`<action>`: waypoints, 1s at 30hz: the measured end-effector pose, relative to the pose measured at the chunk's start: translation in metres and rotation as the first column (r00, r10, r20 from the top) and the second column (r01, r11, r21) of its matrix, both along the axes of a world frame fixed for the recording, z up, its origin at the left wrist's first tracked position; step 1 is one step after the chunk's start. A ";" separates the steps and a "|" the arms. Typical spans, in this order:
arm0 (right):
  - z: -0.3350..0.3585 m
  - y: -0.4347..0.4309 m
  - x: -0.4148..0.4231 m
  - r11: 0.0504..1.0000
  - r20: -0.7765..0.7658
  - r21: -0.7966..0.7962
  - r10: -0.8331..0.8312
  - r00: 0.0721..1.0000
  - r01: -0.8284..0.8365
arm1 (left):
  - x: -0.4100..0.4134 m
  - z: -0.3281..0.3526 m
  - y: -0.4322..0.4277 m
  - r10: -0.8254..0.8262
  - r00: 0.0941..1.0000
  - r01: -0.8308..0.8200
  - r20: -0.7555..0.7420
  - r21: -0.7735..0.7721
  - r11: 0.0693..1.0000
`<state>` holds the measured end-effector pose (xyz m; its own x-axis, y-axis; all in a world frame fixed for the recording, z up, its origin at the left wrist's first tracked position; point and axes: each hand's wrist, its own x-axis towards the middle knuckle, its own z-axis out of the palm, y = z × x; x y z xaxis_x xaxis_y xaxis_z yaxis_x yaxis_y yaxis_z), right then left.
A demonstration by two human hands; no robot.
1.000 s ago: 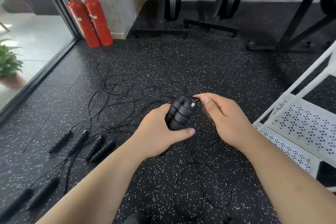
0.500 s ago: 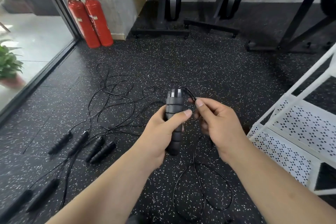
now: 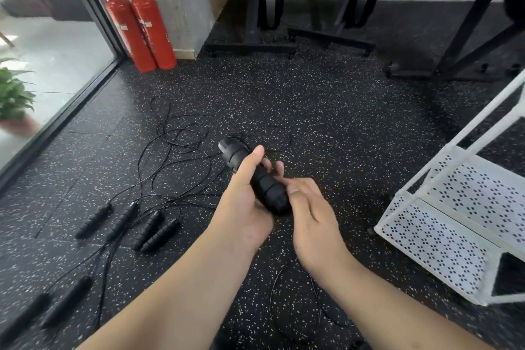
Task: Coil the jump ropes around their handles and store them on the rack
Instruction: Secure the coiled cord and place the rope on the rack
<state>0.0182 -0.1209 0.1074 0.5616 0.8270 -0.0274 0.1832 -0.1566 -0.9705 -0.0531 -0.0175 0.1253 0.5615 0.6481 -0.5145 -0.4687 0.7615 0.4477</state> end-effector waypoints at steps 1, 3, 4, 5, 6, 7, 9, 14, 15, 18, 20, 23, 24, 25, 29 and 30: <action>0.000 -0.001 -0.003 1.000 0.059 -0.008 0.029 0.998 -0.029 | 0.001 -0.002 0.001 0.023 1.000 -0.023 -0.015 -0.013 1.000; -0.003 -0.003 -0.007 0.997 0.201 -0.043 0.066 0.977 -0.058 | 0.003 -0.007 0.002 0.032 0.998 -0.034 -0.060 -0.029 0.999; -0.004 -0.002 -0.008 0.997 0.253 -0.065 0.045 0.966 -0.029 | 0.004 -0.008 0.001 0.025 0.996 -0.028 -0.091 -0.028 0.999; -0.005 -0.001 -0.008 0.997 0.283 -0.072 0.002 0.959 0.019 | 0.006 -0.007 -0.002 0.018 0.993 -0.022 -0.119 -0.031 0.999; -0.004 0.000 -0.008 0.995 0.303 -0.064 -0.049 0.952 0.071 | 0.007 -0.006 -0.004 0.010 0.990 -0.015 -0.139 -0.041 0.999; -0.004 0.000 -0.008 0.992 0.306 -0.049 -0.092 0.948 0.112 | 0.008 -0.002 -0.007 -0.005 0.990 -0.003 -0.143 -0.054 0.999; -0.001 -0.001 -0.009 0.989 0.300 -0.015 -0.136 0.944 0.148 | 0.008 0.005 -0.012 -0.035 0.990 0.025 -0.136 -0.073 0.997; 0.004 0.001 0.001 0.996 0.494 0.041 -0.084 0.865 0.073 | 0.011 0.012 -0.015 -0.058 0.990 0.045 -0.131 -0.098 0.994; 0.003 0.002 0.006 0.997 0.523 0.052 -0.080 0.849 0.062 | 0.010 0.015 -0.016 -0.077 0.989 0.065 -0.127 -0.090 0.994; 0.006 0.004 0.023 0.997 0.524 0.056 -0.082 0.848 0.061 | 0.006 0.014 -0.010 -0.142 0.985 0.140 -0.095 -0.020 0.990; 0.013 0.007 0.040 0.996 0.471 0.022 -0.091 0.878 0.092 | 0.001 0.016 -0.006 -0.222 0.969 0.231 -0.104 0.085 0.969; 0.015 0.009 0.074 0.989 0.432 -0.049 -0.105 0.896 0.139 | -0.006 0.012 -0.008 -0.291 0.894 0.380 -0.339 0.234 0.895; 0.014 0.008 0.084 0.987 0.418 -0.088 -0.089 0.904 0.138 | -0.009 0.011 -0.010 -0.245 0.840 0.424 -0.485 0.301 0.854; 0.013 0.007 0.092 0.984 0.402 -0.131 -0.062 0.913 0.124 | -0.013 0.010 -0.013 -0.140 0.751 0.492 -0.645 0.405 0.771; 0.018 0.000 0.096 0.965 0.380 -0.246 0.180 0.907 -0.089 | -0.029 -0.001 -0.015 0.608 0.428 0.872 -0.669 0.481 -0.085; 0.022 -0.001 0.091 0.950 0.381 -0.268 0.257 0.888 -0.160 | -0.029 -0.002 -0.015 0.675 0.405 0.905 -0.616 0.376 -0.200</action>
